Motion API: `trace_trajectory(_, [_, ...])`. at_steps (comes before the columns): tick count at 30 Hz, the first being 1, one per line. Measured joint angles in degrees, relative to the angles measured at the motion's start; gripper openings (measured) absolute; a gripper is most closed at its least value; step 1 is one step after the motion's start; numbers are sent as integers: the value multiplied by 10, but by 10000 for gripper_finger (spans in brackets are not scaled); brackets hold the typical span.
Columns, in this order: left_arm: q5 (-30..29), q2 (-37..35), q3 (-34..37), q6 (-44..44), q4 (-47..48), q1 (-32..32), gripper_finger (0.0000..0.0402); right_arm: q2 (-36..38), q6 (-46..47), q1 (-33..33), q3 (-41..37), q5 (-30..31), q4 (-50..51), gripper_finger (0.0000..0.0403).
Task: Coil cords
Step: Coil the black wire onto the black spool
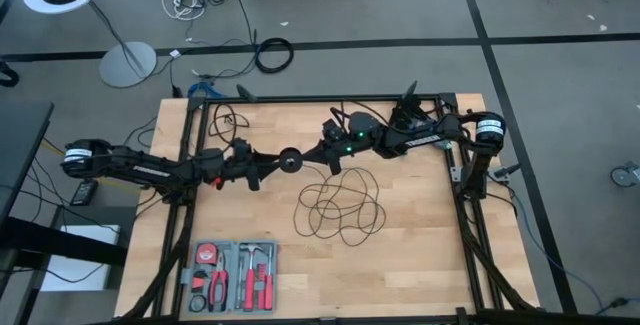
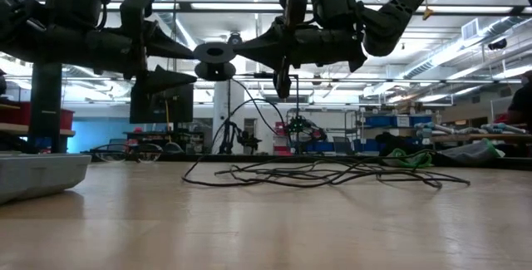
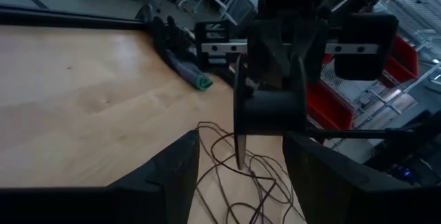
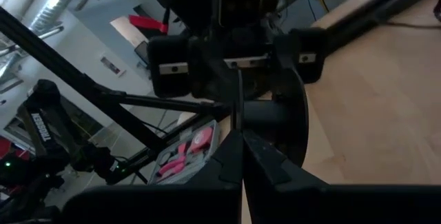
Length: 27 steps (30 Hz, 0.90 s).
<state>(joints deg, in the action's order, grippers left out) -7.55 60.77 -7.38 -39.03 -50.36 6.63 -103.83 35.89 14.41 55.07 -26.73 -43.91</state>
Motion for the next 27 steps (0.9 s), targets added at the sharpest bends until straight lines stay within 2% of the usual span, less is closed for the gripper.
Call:
trace_trajectory(20, [1,0,-4,29,-29,0,212,0,-1,-1,0,0,-27,1])
trace_trajectory(23, [2,0,-4,29,-28,0,201,0,-1,-1,0,0,-28,1])
trace_trajectory(27, [2,0,-4,29,-27,0,160,0,-1,-5,0,0,-29,1])
